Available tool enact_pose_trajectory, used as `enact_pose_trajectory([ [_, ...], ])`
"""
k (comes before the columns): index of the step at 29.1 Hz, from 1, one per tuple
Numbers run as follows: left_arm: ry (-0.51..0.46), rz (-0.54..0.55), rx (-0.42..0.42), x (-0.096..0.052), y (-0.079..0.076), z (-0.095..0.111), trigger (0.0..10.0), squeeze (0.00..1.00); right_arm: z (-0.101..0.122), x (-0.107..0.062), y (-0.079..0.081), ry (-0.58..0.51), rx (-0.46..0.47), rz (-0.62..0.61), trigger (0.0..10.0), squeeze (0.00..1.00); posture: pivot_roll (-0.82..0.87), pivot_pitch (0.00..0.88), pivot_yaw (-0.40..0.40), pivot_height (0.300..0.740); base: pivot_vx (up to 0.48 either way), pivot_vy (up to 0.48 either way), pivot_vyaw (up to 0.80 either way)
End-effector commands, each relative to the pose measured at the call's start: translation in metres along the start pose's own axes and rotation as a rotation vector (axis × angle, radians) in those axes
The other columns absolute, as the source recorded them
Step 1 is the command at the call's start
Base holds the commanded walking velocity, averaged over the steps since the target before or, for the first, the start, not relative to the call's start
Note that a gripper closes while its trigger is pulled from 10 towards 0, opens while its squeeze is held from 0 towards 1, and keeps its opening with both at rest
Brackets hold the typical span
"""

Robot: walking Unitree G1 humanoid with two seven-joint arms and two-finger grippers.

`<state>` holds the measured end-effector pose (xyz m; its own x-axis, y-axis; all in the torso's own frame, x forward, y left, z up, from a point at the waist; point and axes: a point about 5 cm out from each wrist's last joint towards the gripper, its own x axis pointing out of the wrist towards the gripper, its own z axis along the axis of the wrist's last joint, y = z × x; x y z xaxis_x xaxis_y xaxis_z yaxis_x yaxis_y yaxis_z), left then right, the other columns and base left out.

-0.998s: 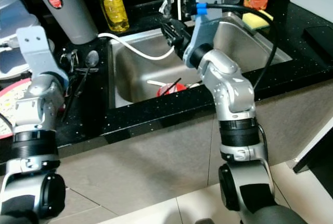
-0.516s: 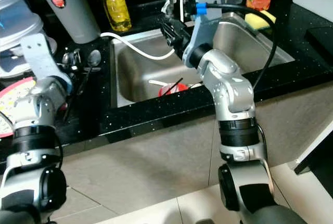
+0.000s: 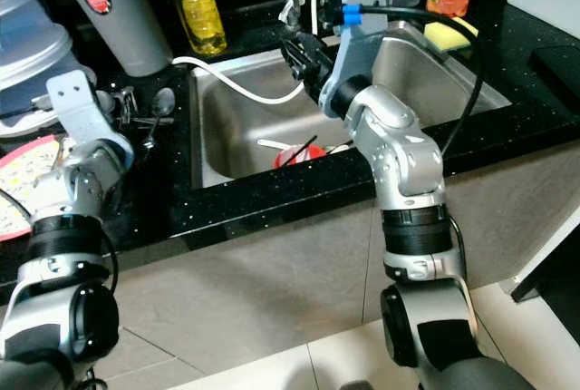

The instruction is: Kitchen organization

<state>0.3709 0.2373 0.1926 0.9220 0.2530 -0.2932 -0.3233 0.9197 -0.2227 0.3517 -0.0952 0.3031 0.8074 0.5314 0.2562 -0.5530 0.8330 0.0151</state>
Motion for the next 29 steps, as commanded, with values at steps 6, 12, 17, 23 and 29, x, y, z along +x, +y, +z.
enact_pose_trajectory([
  [6,-0.067,0.049,0.061,-0.002,0.007,0.007,0.0,0.0,0.0,0.003,0.005,0.002,0.005,0.021,10.0,0.0,-0.08,0.013,0.104,0.74,0.0,0.0,0.0],
  [12,-0.219,0.024,0.148,-0.01,-0.003,0.027,0.0,0.0,0.0,0.003,0.006,0.004,0.006,0.023,10.0,0.0,-0.07,0.009,0.105,0.74,0.0,0.0,0.0],
  [17,-0.318,-0.009,0.195,-0.017,-0.013,0.04,0.0,0.0,0.0,0.004,0.006,0.003,0.007,0.022,10.0,0.0,-0.07,0.007,0.105,0.74,0.0,0.0,0.0],
  [23,-0.452,-0.131,0.275,-0.032,-0.039,0.052,0.0,0.0,-0.001,0.004,0.006,0.004,0.009,0.023,10.0,0.0,-0.07,0.003,0.105,0.74,0.0,0.0,0.0],
  [29,-0.459,-0.254,0.304,-0.039,-0.06,0.045,0.0,0.0,-0.001,0.005,0.006,0.003,0.007,0.023,10.0,0.0,-0.08,0.0,0.109,0.74,0.0,0.0,0.0],
])
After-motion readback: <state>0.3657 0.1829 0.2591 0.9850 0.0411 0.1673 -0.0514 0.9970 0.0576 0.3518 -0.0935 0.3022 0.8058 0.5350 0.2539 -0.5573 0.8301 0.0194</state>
